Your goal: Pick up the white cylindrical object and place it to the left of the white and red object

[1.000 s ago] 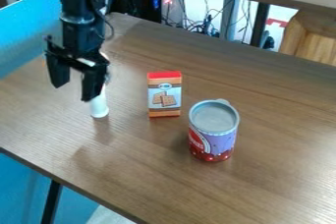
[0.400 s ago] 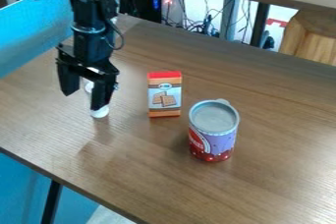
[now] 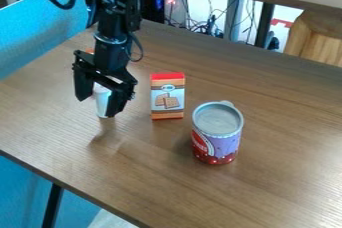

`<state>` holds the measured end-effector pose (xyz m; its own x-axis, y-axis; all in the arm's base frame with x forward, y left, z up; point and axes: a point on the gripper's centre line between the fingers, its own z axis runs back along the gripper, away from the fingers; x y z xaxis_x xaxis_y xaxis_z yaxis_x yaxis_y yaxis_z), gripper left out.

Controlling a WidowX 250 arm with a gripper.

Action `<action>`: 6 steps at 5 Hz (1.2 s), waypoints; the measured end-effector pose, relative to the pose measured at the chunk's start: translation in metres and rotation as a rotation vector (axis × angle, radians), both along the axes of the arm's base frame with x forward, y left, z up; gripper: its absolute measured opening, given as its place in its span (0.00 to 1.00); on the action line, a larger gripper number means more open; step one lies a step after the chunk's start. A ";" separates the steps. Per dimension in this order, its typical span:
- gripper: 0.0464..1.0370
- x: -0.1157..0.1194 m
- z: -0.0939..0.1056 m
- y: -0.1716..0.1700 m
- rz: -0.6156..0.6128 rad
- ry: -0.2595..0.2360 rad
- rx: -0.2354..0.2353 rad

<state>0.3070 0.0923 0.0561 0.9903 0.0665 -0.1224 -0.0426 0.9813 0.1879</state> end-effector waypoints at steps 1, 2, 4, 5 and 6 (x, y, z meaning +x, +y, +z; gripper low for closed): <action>0.96 0.007 -0.001 0.000 0.019 0.008 0.025; 0.96 0.010 0.001 0.002 0.044 0.008 0.033; 0.96 0.025 0.004 0.003 0.063 0.004 0.022; 0.96 0.033 0.001 0.004 0.081 0.013 0.020; 0.91 0.037 -0.003 0.005 0.094 0.026 0.021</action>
<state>0.3441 0.0971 0.0528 0.9761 0.1614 -0.1458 -0.1288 0.9691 0.2106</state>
